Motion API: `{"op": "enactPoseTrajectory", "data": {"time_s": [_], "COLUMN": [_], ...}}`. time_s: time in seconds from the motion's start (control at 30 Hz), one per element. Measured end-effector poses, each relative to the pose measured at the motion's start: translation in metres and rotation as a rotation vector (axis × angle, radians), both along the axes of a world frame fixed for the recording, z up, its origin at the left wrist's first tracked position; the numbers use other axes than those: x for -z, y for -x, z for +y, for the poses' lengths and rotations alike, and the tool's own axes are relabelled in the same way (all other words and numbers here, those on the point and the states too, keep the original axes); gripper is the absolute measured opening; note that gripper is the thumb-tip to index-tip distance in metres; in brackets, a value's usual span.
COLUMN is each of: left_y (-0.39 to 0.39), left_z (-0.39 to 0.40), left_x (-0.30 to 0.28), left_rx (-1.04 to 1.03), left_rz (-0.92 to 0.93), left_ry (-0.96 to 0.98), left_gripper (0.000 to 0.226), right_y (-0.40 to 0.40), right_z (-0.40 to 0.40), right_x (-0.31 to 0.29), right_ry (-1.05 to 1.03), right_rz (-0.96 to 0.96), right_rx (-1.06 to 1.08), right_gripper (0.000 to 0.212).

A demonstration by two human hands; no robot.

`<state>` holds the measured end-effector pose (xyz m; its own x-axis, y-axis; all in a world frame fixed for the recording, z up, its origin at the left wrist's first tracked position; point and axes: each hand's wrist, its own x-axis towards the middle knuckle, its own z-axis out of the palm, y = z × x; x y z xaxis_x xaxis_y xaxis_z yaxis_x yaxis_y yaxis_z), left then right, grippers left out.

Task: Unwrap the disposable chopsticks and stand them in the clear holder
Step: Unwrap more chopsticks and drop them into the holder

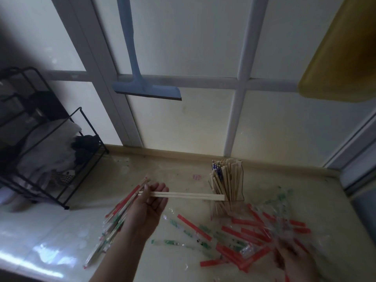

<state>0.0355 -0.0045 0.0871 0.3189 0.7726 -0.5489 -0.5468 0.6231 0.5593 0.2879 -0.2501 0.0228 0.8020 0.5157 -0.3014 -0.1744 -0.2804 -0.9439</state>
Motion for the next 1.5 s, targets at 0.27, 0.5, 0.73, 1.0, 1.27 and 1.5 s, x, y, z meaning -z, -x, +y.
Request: {"op": "enactPoseTrajectory", "data": {"time_s": [0.27,0.5,0.73,1.0,1.27,1.5], "left_y": [-0.063,-0.087,-0.082,-0.092,-0.097,-0.087], "left_z": [-0.056,-0.073,-0.068,-0.063,-0.059,-0.052], "left_x": [-0.018,-0.023,-0.013,-0.006,-0.005,0.004], "left_rx": [0.028,0.207,0.378,0.302,0.308,0.325], "left_rz": [-0.167,-0.210,0.277,0.533,0.547,0.517], "left_ry": [0.165,0.033,-0.316,-0.444,-0.531,-0.618], "left_gripper": [0.030,0.029,0.013,0.010,0.011,0.011], "right_y": [0.008,0.021,-0.045,-0.043,-0.041,-0.033], "right_z": [0.032,0.069,0.097,0.143,0.144,0.139], "right_x": [-0.039,-0.089,-0.121,-0.087,-0.046,-0.053], "right_ry": [-0.206,-0.582,-0.508,-0.180,0.040,0.145], "right_rz": [-0.285,-0.085,-0.424,-0.873,-1.392,-1.408], "right_rx": [-0.116,-0.107,0.154,-0.305,-0.370,-0.364], "right_gripper": [0.020,0.055,0.028,0.059,0.029,0.050]}}
